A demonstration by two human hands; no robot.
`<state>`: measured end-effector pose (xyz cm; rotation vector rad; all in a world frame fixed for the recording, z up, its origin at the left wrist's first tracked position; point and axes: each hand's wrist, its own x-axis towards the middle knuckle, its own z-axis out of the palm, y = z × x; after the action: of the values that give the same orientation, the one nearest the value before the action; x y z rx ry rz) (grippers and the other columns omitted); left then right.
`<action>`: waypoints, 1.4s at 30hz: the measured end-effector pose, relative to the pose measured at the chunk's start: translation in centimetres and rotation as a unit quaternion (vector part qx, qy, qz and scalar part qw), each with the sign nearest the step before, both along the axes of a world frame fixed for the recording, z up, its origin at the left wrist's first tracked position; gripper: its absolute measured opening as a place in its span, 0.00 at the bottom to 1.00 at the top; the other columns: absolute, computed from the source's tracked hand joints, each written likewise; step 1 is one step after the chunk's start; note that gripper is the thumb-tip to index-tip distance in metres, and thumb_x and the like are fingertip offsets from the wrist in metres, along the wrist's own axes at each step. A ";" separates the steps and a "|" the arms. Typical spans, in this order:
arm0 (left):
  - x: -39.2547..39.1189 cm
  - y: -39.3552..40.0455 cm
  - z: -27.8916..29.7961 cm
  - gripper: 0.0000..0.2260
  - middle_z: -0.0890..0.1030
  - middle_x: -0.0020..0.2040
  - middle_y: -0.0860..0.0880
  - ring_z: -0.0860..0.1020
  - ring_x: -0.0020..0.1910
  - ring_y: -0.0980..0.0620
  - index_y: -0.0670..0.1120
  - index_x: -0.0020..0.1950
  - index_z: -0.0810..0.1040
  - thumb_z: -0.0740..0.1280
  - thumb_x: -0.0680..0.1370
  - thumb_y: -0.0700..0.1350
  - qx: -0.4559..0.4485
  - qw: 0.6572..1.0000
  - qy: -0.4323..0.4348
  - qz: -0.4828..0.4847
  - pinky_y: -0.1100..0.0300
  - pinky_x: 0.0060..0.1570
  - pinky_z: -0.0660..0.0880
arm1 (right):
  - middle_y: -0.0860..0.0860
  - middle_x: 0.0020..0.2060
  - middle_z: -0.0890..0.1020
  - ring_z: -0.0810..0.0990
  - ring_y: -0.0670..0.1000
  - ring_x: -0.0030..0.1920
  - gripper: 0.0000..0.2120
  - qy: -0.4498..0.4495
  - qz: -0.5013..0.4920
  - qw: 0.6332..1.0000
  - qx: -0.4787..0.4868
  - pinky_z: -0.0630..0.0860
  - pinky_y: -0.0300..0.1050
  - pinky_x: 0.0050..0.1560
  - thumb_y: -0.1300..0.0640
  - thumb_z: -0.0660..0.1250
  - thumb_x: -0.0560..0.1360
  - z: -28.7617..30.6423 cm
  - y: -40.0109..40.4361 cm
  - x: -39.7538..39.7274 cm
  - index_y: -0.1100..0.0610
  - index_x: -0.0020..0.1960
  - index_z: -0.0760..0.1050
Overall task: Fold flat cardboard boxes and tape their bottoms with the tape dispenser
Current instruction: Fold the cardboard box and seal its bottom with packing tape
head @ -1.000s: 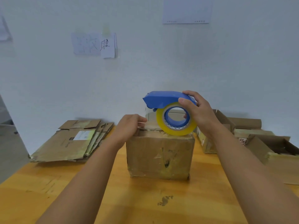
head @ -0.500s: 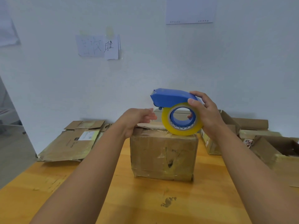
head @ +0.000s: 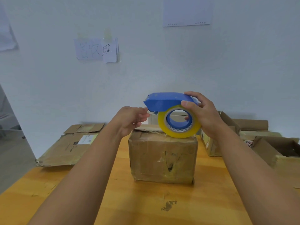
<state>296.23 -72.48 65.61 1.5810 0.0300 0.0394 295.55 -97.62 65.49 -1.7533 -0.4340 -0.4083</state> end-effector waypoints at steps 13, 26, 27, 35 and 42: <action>0.0 5.4 -1.5 0.06 0.85 0.36 0.48 0.85 0.40 0.52 0.42 0.52 0.82 0.71 0.77 0.41 -0.067 0.996 0.028 0.054 0.62 0.35 0.79 | 0.44 0.60 0.80 0.79 0.48 0.59 0.26 -0.005 0.005 0.997 -0.074 0.78 0.45 0.59 0.42 0.73 0.72 2.6 0.2 -0.3 0.46 0.67 0.77; -1.7 5.7 -5.7 0.06 0.81 0.52 0.41 0.83 0.44 0.46 0.41 0.54 0.78 0.69 0.79 0.41 -0.085 0.992 0.075 0.049 0.60 0.33 0.80 | 0.39 0.59 0.79 0.78 0.41 0.57 0.26 -0.008 0.010 0.981 -0.193 0.74 0.41 0.59 0.39 0.73 0.72 2.8 2.7 1.0 0.43 0.68 0.75; -1.7 5.7 -5.9 0.06 0.81 0.51 0.41 0.82 0.43 0.46 0.41 0.55 0.78 0.69 0.79 0.41 -0.096 0.991 0.078 0.046 0.60 0.33 0.80 | 0.39 0.59 0.79 0.78 0.41 0.57 0.26 -0.008 0.008 0.980 -0.199 0.74 0.42 0.60 0.39 0.73 0.72 2.9 2.8 1.1 0.42 0.68 0.75; -1.8 5.8 -7.9 0.06 0.80 0.43 0.46 0.81 0.39 0.52 0.42 0.52 0.81 0.69 0.79 0.43 -0.084 0.992 0.091 0.021 0.59 0.39 0.79 | 0.43 0.61 0.79 0.79 0.47 0.58 0.27 -0.007 -0.009 0.974 -0.225 0.75 0.48 0.62 0.40 0.73 0.72 3.2 4.0 1.2 0.44 0.69 0.76; -2.1 4.8 -8.7 0.21 0.80 0.56 0.47 0.79 0.52 0.51 0.43 0.61 0.76 0.69 0.77 0.58 0.070 0.991 0.107 0.045 0.55 0.46 0.78 | 0.42 0.59 0.80 0.79 0.44 0.51 0.26 -0.014 -0.025 0.976 -0.218 0.77 0.45 0.55 0.40 0.73 0.72 2.8 4.1 1.2 0.44 0.68 0.76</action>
<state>294.14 -67.67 56.96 1.7184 0.2715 -0.0588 296.79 -93.51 68.28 -2.1890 -0.5304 -0.3941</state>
